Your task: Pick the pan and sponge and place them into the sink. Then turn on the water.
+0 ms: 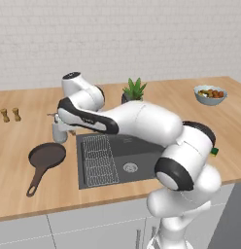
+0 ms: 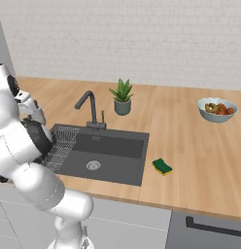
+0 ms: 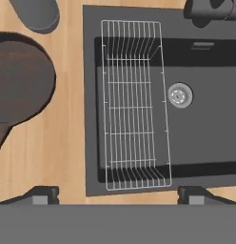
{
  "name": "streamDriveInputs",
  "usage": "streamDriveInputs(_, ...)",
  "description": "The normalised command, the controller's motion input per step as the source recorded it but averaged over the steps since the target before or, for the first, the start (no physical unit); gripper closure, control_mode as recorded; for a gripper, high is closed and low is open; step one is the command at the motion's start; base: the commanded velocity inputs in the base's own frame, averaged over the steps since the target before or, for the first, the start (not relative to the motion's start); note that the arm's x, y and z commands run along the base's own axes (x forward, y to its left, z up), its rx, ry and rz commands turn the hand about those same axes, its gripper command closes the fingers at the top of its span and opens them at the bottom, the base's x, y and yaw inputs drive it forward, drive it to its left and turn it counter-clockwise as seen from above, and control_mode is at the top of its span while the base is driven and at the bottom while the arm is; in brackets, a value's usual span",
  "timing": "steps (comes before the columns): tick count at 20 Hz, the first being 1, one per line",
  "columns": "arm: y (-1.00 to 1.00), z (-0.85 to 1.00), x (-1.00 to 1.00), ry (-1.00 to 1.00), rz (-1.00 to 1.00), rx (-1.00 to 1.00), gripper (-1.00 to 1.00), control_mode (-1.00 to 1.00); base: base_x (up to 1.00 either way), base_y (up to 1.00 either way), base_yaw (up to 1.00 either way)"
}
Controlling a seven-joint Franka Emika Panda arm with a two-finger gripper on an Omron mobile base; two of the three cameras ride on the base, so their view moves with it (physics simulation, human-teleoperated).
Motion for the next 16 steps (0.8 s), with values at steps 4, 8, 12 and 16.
streamDriveInputs(4,0.13,-0.09,0.03,0.01,0.0,0.0,-1.0,-1.0,0.0,0.0,0.0)
streamDriveInputs(8,0.02,-0.05,0.02,0.0,0.0,0.0,-1.0,-1.0,0.0,0.0,0.0)
streamDriveInputs(12,0.08,-0.31,0.08,0.0,0.0,0.0,-1.0,-1.0,0.0,0.0,0.0)
streamDriveInputs(16,0.2,-0.4,0.16,0.0,0.0,0.0,-1.0,-1.0,0.0,0.0,0.0)
